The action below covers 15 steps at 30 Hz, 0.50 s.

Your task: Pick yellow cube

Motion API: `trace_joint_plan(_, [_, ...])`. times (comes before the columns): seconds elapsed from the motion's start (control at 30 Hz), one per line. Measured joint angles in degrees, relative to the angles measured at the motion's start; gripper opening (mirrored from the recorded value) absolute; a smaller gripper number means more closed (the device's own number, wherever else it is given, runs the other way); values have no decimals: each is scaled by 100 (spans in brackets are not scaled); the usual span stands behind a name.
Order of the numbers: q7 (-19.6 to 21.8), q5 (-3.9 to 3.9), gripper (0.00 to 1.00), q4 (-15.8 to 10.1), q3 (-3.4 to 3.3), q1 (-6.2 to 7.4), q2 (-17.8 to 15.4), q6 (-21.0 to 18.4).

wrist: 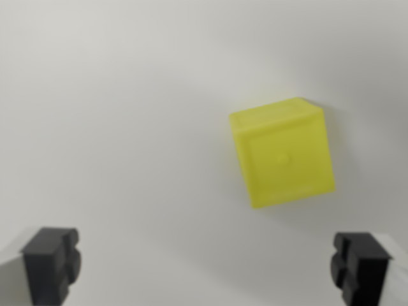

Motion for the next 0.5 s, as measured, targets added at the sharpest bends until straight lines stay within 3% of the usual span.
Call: trace_joint_plan(0.5, [-971, 47, 100, 238, 3, -185, 545, 325])
